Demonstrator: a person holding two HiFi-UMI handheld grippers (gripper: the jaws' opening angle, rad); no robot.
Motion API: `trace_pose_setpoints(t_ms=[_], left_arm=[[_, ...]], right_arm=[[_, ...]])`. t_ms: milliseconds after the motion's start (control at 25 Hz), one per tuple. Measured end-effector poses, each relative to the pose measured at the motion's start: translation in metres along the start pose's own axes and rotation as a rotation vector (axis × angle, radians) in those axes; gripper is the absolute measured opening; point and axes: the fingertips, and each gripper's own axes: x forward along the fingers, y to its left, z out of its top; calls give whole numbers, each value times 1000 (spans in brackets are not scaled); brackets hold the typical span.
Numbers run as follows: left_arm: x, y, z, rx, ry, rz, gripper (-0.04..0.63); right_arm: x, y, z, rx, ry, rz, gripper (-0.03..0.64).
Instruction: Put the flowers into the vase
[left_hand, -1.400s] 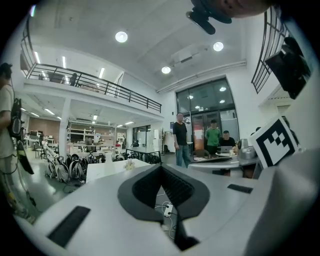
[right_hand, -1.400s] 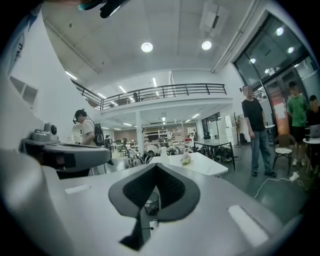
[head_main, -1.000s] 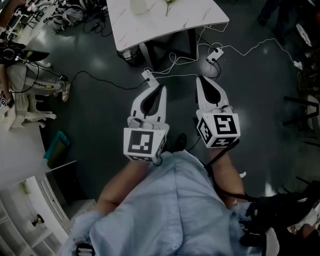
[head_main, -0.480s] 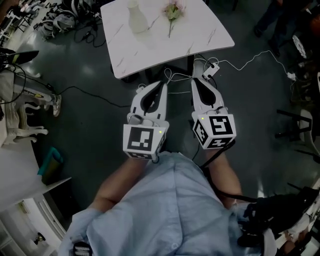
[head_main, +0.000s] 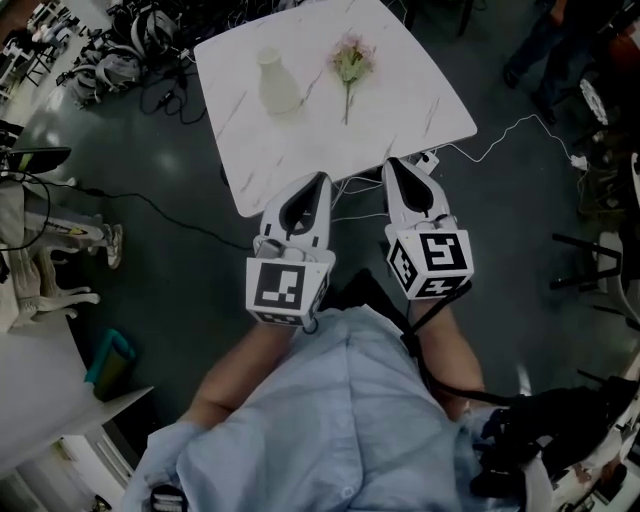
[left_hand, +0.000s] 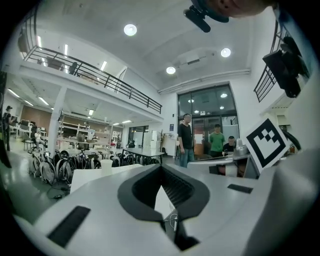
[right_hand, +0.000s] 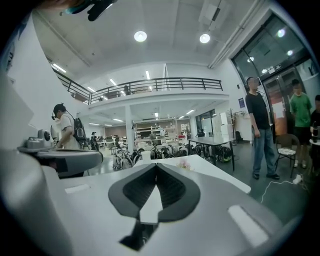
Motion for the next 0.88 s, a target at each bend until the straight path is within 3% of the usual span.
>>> trace_pose_setpoints(t_ms=[480,880], left_arm=[[128,64,-12,7,42,44,5],[241,93,-34,-19,151,38,5]], right_arm=[[138,-71,-10,54,62,30,5],[265,-127,-43,129,213,101,31]])
